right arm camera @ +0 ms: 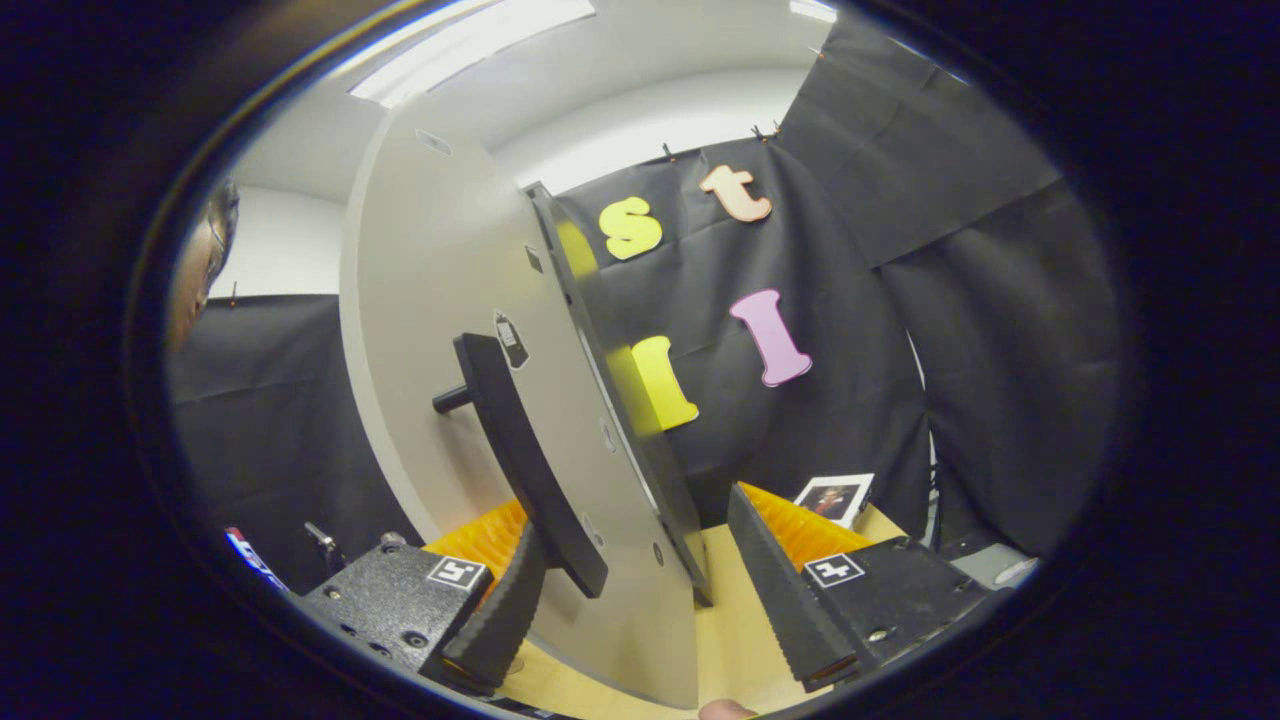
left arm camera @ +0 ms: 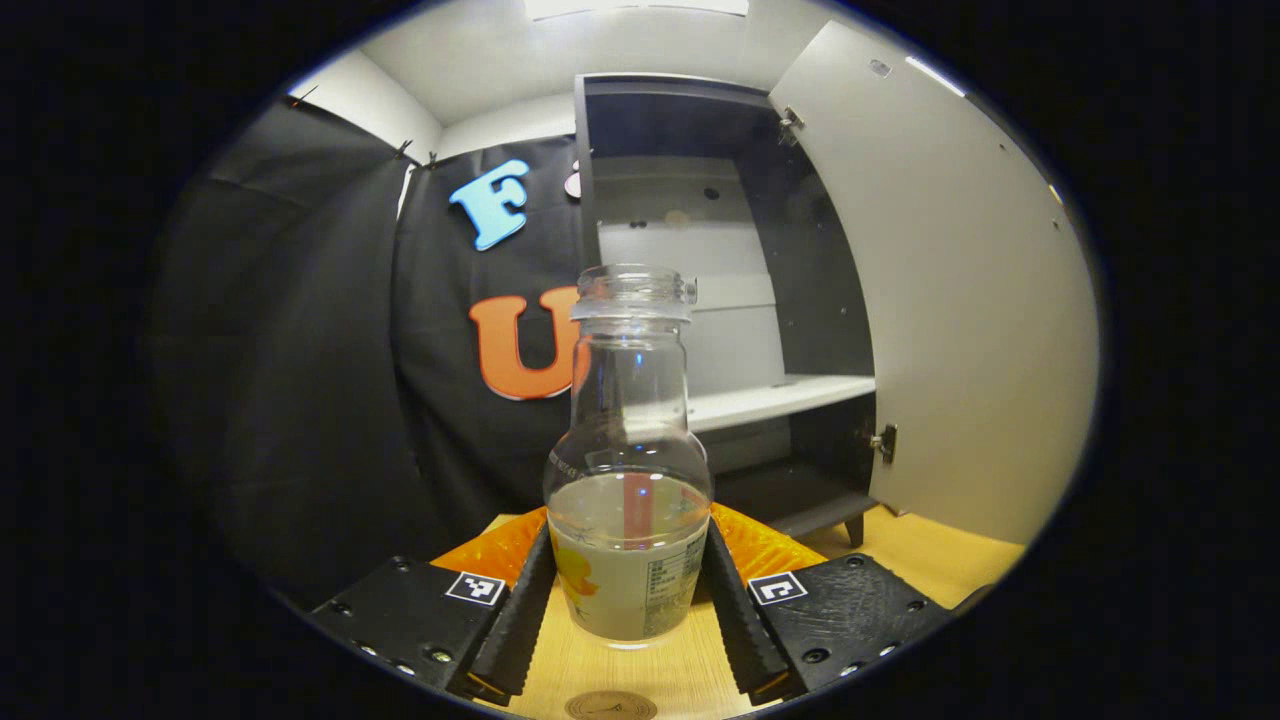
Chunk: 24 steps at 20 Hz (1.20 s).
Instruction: Open the cabinet door with the right hand, grasp the bottle in the cabinet with the left hand and place it on the coaster, then close the cabinet door with the right hand.
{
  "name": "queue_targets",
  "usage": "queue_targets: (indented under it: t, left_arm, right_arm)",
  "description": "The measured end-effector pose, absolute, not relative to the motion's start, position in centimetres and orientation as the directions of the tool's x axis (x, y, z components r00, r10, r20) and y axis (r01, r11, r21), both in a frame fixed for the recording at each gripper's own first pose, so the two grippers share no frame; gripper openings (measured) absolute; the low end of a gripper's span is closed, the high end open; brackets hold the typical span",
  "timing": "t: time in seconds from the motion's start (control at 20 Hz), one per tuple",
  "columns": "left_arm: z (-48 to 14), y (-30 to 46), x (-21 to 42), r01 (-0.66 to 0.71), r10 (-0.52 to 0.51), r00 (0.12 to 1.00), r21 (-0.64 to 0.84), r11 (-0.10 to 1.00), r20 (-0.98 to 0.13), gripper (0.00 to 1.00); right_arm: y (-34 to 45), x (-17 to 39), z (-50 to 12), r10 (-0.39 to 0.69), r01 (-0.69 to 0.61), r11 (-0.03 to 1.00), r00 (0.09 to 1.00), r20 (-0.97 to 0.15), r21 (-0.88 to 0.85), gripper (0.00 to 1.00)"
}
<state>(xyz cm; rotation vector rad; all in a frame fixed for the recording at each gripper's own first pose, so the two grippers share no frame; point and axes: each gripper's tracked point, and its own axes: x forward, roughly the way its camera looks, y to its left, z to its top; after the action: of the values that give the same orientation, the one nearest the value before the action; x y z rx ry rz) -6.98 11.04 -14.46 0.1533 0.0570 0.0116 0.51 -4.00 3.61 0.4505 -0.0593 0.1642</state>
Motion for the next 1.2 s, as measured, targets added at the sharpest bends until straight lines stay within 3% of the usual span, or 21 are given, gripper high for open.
queue_targets:
  t: [0.3,0.6,0.7,0.95,1.2]
  left_arm:
    - [-24.1,13.8,-8.2,-0.142,0.156,0.984,0.148,0.979,-0.088,0.73]
    - [-31.2,16.2,-9.9,-0.243,0.258,0.959,0.127,0.962,-0.116,0.73]
    - [-29.8,16.2,-10.5,-0.274,0.28,0.958,0.103,0.956,-0.059,0.73]
    - [-30.7,17.5,-10.4,-0.316,0.325,0.939,0.094,0.944,-0.111,0.73]
    - [-31.8,17.0,-11.1,-0.292,0.301,0.939,0.076,0.953,-0.166,0.73]
  right_arm:
    - [-4.1,0.9,4.0,0.174,-0.247,0.874,0.963,0.205,0.418,1.0]
    - [-4.1,1.1,4.2,0.195,-0.27,0.882,0.955,0.224,0.386,1.0]
    - [-4.2,1.0,4.4,0.177,-0.259,0.894,0.954,0.242,0.366,1.0]
    - [-4.2,1.2,4.4,0.164,-0.25,0.895,0.955,0.248,0.369,1.0]
    - [-4.0,1.3,4.5,0.167,-0.246,0.903,0.956,0.241,0.351,1.0]
